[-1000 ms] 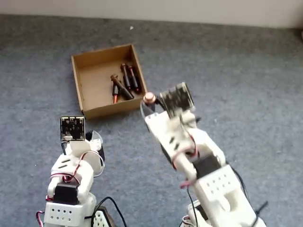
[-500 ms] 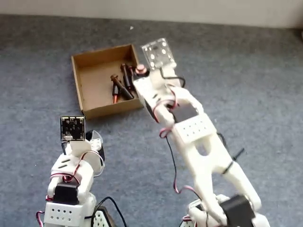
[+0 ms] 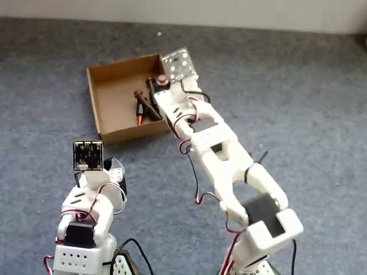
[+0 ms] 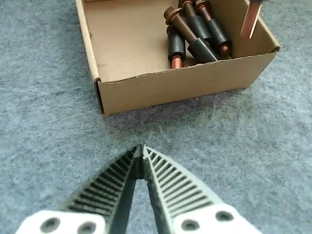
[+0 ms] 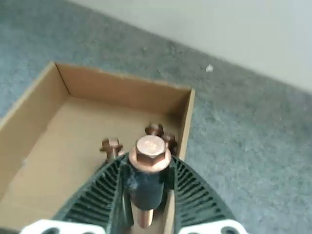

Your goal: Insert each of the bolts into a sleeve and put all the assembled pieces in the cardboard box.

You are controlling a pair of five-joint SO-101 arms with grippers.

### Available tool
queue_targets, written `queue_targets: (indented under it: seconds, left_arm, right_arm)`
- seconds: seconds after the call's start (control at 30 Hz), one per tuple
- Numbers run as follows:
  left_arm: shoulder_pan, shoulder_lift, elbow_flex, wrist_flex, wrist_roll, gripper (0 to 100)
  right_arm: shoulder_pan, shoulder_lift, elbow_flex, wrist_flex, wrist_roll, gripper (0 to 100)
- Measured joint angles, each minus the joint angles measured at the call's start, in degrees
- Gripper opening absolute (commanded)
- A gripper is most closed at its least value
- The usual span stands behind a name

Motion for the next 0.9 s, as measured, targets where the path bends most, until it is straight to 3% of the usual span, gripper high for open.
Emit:
queue_targets:
  seconds: [0.17,0.47,0.9]
  left_arm:
    - [0.00,0.00,0.00,0.00,0.00,1]
    - [0.00,0.00,0.00,0.00,0.00,1]
    - [0.00,0.00,0.00,0.00,0.00,1]
  right_arm:
    - [0.00,3.16,0.09,-0.18,0.00,10.1]
    - [-0.09,1.85,-2.64,6.86,0.00,10.5]
    - [-1.05,-23.65,4.40,27.16,0.00,10.1]
